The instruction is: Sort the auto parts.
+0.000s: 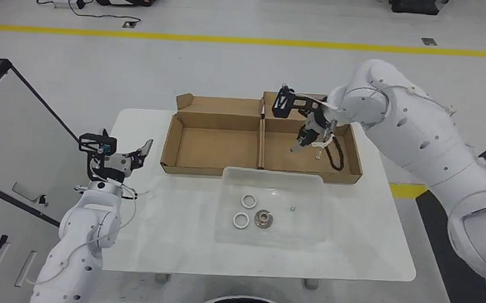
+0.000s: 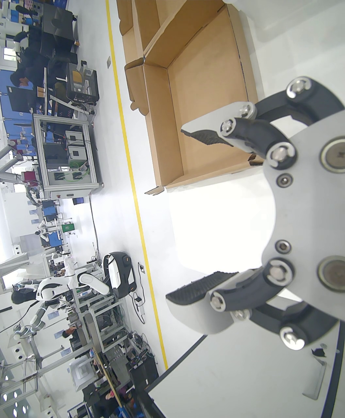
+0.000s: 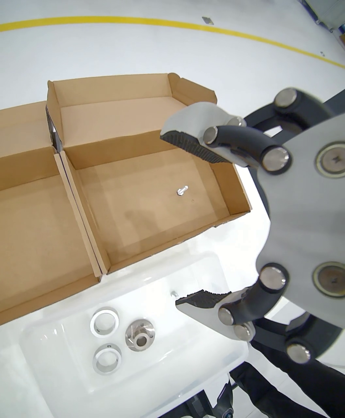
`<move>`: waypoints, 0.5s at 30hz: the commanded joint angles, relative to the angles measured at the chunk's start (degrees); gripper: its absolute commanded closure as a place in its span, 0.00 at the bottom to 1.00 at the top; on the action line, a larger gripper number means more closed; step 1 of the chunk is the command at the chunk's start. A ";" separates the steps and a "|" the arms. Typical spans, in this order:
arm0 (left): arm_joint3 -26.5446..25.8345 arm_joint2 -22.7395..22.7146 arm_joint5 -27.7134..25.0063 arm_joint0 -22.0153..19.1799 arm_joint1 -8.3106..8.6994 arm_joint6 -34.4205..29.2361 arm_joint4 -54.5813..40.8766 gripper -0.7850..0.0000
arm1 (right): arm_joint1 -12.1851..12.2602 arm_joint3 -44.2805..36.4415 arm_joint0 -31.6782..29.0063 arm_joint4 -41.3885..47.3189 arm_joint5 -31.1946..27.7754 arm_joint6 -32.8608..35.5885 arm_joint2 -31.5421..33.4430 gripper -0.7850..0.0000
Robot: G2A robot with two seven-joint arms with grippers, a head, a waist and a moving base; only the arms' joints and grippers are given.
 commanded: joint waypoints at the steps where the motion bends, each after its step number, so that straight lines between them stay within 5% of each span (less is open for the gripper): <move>1: 0.00 0.00 0.00 0.00 0.00 0.00 0.00 0.00 | 1.69 -4.21 -1.20 0.30 1.33 1.33 0.76 0.00; 15: 0.00 0.00 0.00 0.00 0.00 0.00 0.00 0.00 | 8.36 -17.79 -3.22 5.61 5.15 5.16 -0.19 0.00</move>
